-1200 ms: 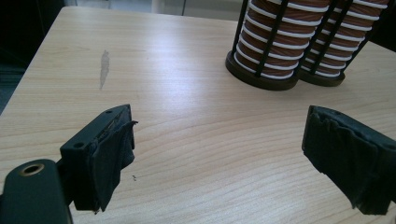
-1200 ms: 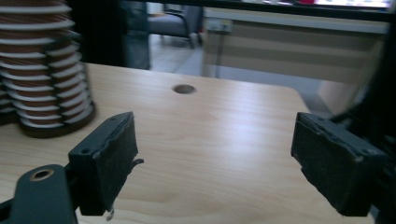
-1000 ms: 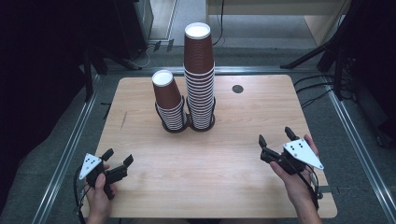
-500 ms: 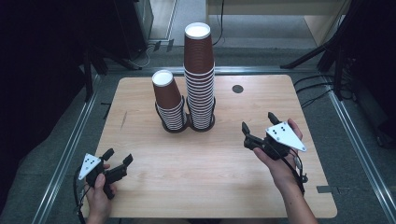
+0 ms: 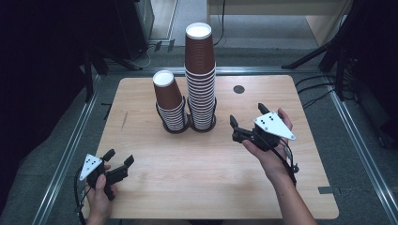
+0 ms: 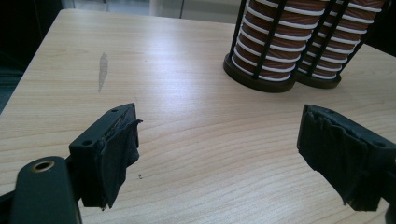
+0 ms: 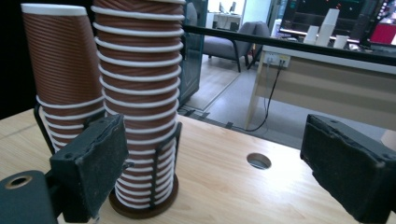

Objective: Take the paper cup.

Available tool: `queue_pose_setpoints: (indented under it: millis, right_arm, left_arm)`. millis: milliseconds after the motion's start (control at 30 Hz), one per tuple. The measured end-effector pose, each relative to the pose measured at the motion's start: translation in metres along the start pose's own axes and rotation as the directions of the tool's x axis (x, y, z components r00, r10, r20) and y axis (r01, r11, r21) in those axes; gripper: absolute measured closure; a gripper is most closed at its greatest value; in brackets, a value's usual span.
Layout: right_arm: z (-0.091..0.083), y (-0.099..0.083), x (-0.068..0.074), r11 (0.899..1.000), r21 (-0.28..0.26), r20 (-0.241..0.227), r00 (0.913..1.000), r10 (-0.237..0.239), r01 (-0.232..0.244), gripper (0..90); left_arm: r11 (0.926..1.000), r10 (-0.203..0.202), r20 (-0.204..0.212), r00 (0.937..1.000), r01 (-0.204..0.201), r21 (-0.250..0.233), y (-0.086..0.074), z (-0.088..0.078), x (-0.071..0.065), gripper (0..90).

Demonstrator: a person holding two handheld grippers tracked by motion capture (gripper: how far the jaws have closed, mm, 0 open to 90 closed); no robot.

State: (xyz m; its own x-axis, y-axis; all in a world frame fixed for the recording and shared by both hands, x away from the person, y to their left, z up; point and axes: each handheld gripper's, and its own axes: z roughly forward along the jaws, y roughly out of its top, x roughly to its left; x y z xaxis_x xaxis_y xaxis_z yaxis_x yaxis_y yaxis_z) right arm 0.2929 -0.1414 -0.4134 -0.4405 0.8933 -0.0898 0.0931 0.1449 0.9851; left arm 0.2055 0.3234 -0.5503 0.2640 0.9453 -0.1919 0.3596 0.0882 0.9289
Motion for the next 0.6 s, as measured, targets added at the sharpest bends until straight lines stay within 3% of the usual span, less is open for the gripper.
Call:
queue_pose_setpoints:
  millis: [333,467,600]
  right_arm:
    - [0.021,0.023,0.022,1.000,-0.019,-0.035,0.9991,-0.023,0.022,6.2]
    - [0.029,0.030,0.028,1.000,-0.022,-0.015,0.9997,-0.018,0.017,5.0]
    - [0.039,0.037,0.033,0.999,-0.034,-0.025,0.9996,-0.011,0.010,3.9]
  left_arm:
    - [0.9999,-0.014,0.010,0.9999,0.014,-0.001,0.001,-0.002,0.002,8.4]
    - [0.9999,-0.011,0.002,0.9999,0.011,-0.002,0.001,-0.002,0.001,8.1]
    - [1.0000,-0.005,-0.004,1.0000,0.005,-0.001,0.001,-0.002,0.001,8.0]
